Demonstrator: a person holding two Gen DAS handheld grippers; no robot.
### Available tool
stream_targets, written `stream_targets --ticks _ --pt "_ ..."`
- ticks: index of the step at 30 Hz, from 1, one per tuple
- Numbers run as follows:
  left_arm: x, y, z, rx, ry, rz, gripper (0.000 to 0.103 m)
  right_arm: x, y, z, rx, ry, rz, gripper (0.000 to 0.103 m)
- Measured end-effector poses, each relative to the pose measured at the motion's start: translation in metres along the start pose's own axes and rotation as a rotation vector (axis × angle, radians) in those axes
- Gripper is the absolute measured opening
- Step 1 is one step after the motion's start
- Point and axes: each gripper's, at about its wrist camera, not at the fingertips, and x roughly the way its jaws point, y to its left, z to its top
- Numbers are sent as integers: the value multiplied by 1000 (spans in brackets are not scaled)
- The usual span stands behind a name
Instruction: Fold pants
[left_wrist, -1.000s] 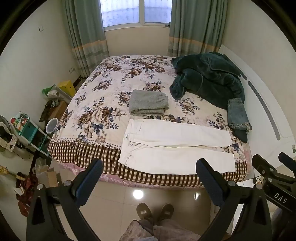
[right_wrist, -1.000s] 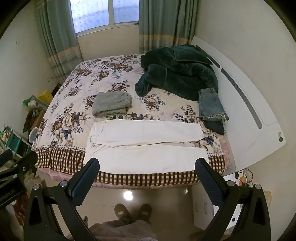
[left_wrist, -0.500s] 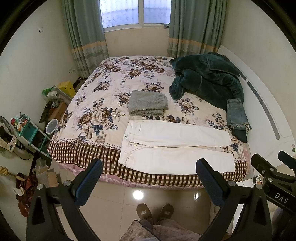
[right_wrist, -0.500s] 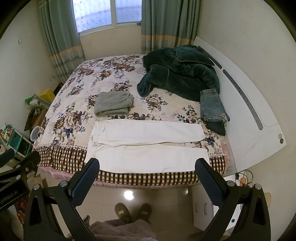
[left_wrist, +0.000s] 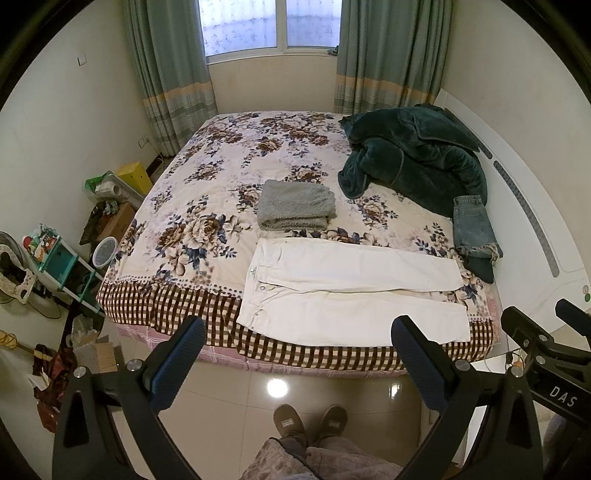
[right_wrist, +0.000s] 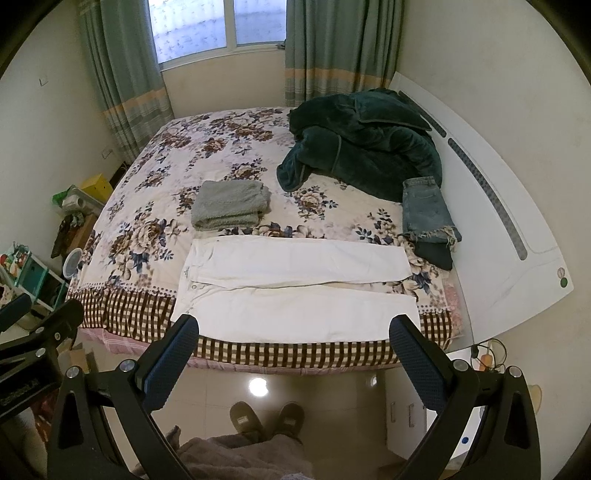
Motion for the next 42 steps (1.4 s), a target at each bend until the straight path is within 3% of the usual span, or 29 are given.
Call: stream_targets --ticks 42 --pt "-23 -5 26 -3 -4 1 103 -17 -8 -1 1 11 24 103"
